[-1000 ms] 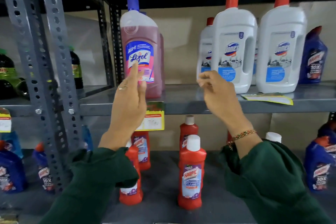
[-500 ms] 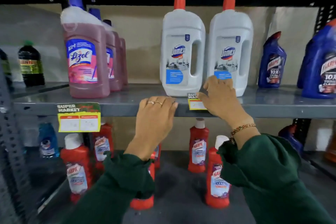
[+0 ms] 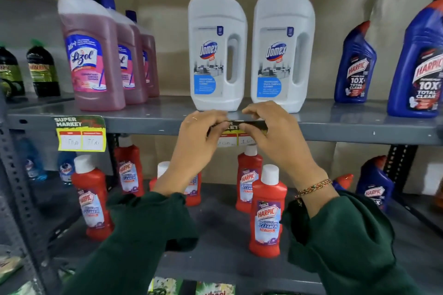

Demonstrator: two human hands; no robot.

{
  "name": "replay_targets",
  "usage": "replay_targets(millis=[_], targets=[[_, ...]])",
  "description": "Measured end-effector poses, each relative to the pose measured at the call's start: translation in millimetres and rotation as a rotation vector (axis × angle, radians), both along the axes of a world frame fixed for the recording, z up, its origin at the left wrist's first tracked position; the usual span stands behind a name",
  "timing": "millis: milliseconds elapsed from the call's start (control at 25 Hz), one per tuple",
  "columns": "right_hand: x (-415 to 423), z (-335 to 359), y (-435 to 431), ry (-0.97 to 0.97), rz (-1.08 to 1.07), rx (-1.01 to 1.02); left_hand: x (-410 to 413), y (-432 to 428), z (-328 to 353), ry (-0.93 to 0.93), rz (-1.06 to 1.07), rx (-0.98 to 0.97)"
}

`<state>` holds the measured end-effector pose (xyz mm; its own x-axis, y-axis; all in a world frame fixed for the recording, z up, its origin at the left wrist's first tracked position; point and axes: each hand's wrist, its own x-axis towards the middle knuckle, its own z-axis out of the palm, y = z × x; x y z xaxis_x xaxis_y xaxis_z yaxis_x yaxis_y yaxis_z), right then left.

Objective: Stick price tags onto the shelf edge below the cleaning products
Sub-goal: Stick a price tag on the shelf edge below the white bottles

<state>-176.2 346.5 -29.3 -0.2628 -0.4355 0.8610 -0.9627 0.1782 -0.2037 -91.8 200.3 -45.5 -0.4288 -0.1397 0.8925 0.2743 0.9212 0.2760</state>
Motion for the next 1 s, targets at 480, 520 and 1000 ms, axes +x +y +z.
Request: replay_targets(millis=[480, 520, 1000], targets=[[-9.0, -20.0, -6.1, 0.060, -0.157, -0.022, -5.2, 7.0, -2.9, -0.011, 0.120, 0.049], [-8.0, -20.3, -6.8, 0.059, -0.165, -0.025, -5.4, 7.6, -3.1, -0.014, 0.125, 0.045], [-2.8, -16.1, -13.8, 0.021, -0.208, -0.130, -12.7, 8.2, -3.1, 0.045, 0.178, 0.128]])
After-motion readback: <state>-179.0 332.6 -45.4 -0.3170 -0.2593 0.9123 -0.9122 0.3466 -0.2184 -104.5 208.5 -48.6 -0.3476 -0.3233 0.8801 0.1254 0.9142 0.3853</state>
